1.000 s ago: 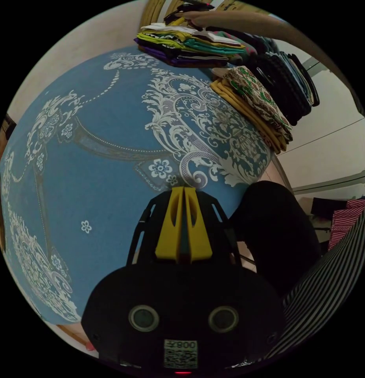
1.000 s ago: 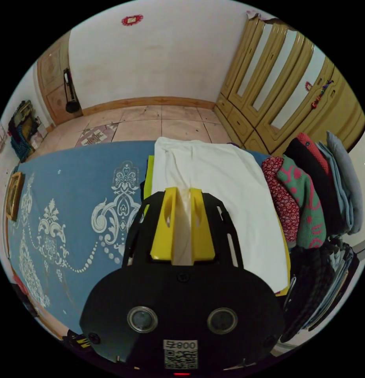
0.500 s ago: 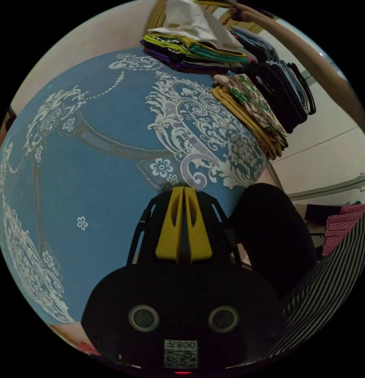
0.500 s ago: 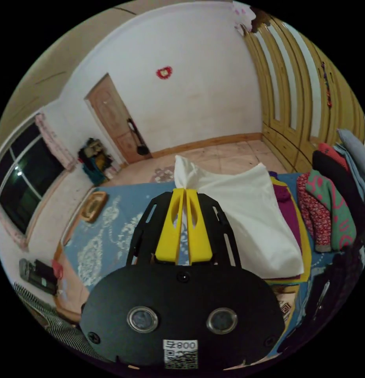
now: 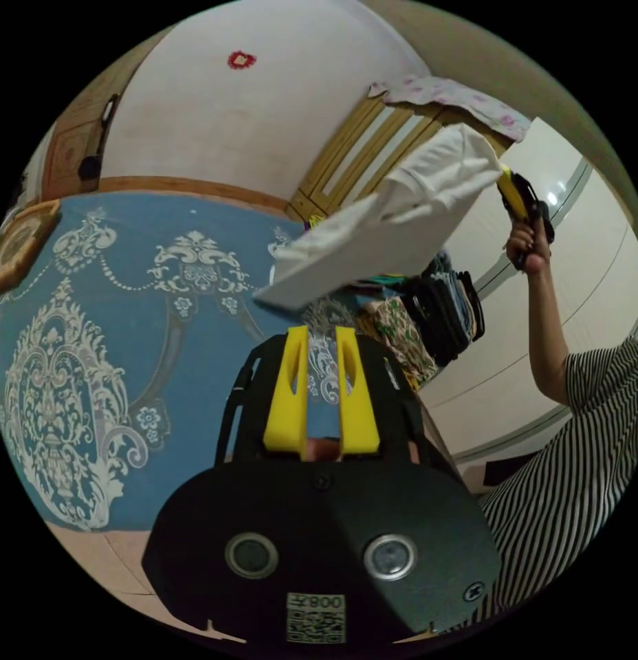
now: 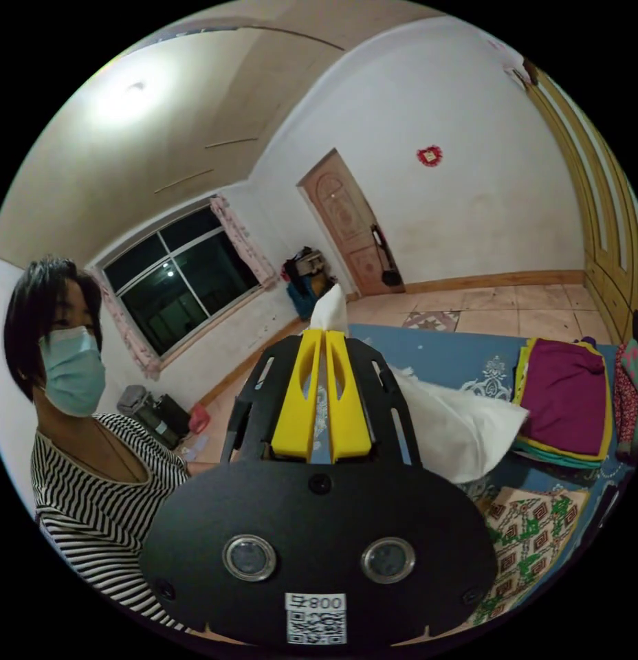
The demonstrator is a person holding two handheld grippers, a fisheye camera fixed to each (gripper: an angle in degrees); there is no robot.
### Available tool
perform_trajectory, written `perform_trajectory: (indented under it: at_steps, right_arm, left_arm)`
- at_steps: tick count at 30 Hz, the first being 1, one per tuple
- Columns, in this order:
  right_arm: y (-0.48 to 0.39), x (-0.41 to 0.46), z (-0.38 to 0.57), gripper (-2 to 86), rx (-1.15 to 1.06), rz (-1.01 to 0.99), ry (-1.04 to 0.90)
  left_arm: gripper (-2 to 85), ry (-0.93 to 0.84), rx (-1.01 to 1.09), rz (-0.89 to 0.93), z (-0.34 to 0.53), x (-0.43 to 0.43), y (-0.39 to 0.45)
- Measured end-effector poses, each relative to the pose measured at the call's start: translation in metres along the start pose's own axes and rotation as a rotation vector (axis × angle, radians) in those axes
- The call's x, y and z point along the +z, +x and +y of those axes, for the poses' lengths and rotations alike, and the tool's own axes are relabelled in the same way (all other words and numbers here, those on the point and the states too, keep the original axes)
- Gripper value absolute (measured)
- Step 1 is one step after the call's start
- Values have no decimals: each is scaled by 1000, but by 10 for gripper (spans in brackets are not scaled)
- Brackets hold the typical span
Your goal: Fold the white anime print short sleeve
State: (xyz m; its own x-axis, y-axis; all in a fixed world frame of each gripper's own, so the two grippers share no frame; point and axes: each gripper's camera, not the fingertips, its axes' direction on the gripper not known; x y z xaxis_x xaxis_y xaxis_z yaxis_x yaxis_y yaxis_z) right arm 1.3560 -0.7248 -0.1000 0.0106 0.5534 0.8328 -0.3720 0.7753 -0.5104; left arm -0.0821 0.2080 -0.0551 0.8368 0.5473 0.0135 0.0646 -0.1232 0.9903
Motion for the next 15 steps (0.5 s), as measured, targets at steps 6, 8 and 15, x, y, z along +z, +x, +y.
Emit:
perform_trajectory:
  at_steps: [6, 8, 15]
  right_arm:
    - [-89, 8, 19, 2, 24, -90, -64]
    - [-123, 12, 27, 2, 28, -144, -77]
    - [-216, 8, 38, 2, -8, -179, -85]
  left_arm:
    - [100, -24, -8, 20, -18, -63, 46]
    - [104, -57, -3, 40, -22, -71, 62]
    - [120, -136, 92, 155, -59, -92, 156]
